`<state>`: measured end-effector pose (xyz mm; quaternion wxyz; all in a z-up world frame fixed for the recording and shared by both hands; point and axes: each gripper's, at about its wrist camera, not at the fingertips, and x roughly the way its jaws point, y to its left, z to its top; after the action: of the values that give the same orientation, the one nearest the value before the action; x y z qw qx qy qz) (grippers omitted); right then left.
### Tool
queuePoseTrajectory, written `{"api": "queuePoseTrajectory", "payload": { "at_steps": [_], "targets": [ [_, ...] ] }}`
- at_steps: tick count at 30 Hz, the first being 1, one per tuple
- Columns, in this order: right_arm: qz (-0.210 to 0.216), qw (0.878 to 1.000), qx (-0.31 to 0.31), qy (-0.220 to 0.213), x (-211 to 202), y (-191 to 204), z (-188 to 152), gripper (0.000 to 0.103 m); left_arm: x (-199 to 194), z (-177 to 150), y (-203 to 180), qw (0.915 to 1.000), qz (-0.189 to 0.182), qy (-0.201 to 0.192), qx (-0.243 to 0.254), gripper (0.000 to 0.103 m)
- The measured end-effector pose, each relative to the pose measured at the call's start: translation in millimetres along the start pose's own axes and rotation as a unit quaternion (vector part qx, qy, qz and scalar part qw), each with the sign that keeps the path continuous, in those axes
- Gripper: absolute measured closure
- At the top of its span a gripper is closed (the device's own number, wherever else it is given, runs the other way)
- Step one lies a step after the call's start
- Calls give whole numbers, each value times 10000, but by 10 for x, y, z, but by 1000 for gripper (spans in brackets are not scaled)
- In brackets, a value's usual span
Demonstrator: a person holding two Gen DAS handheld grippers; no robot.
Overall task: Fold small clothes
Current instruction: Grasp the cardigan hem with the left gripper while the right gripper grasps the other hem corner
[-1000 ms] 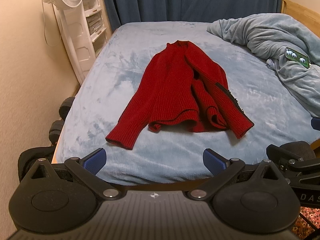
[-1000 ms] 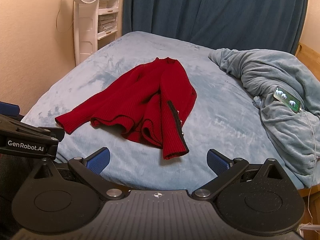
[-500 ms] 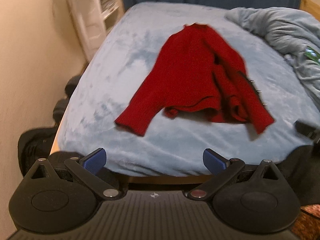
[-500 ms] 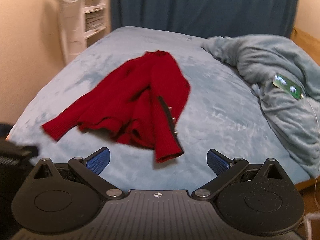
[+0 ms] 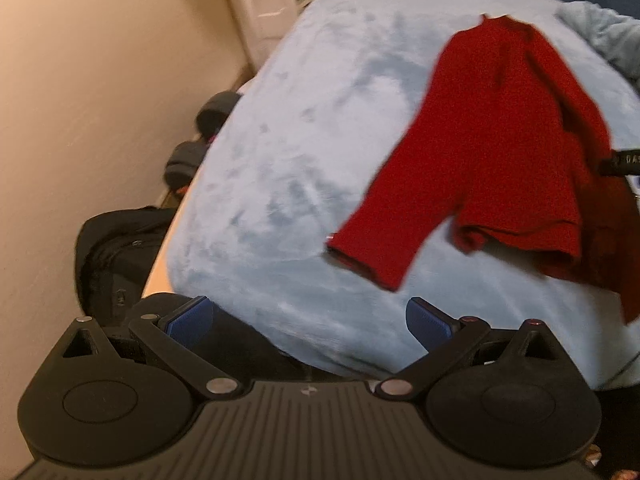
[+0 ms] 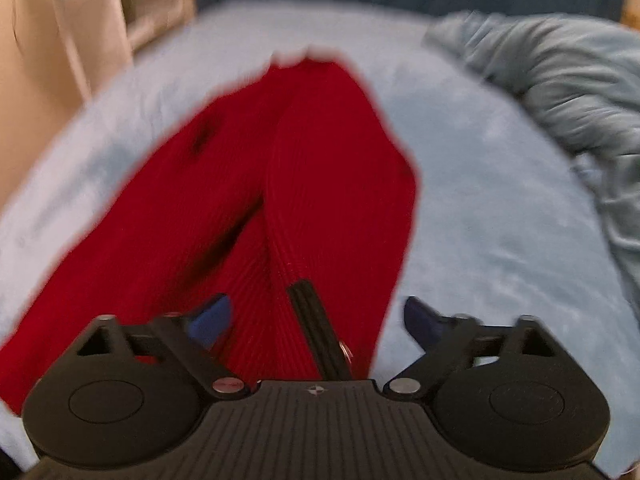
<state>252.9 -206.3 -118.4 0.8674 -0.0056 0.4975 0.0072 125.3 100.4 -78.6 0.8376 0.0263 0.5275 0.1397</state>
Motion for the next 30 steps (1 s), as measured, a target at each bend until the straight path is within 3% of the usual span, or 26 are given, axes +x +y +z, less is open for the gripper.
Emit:
{"api": "queuePoseTrajectory", "payload": {
  "at_steps": [1,3,5,7,9,10,11,12,13,16,20,23,26,27,29,30],
  "targets": [
    [177,9997,-32,163,103,-52,72,97,36,39,9,10000,79,45,-25,0],
    [112,9996,-98,221,116,-234,249,96,114,128,22,9997,220,104,-58,0],
    [-392,9982,-436,-92,21,-567,528,96,210,240,-4,9993,351,129,-34,0],
    [-1415,9876,-510,-459,-31,-1124,909,96,292,366,-51,9988,469,123,0,0],
    [-2906,9522,-363,-867,-61,-1765,1343,95,347,506,-87,9987,506,68,-63,0],
    [-3423,9337,-306,-1001,-86,-2019,1506,91,367,580,-101,9986,510,32,-123,0],
    [-3708,9224,-188,-1067,-117,-2254,1636,77,376,646,-113,9985,505,-15,-187,0],
    [-3689,9241,-86,-993,-142,-2389,1685,49,380,704,-129,9985,492,-74,-237,0],
    [-3496,9315,50,-1000,-189,-2485,1683,38,383,750,-149,9984,488,-133,-257,0],
    [-2522,9579,443,-1296,-265,-2441,1319,34,462,854,-239,9982,495,-306,-165,0],
    [-622,9917,870,-719,-102,-2018,501,34,693,954,-355,9990,439,-104,63,0],
    [498,9890,1393,-6,105,-1590,-175,34,725,936,-383,9995,305,-46,35,0],
    [1195,9696,2042,631,338,-1194,-670,34,694,848,-405,9997,215,-40,77,0],
    [1294,9630,2231,781,410,-1099,-784,32,688,817,-408,9997,208,-25,97,0],
    [996,9660,2372,269,420,-909,-864,17,676,750,-397,9996,257,10,111,0],
    [897,9686,2314,132,429,-815,-854,18,678,724,-386,9995,290,28,116,0]
  ]
}}
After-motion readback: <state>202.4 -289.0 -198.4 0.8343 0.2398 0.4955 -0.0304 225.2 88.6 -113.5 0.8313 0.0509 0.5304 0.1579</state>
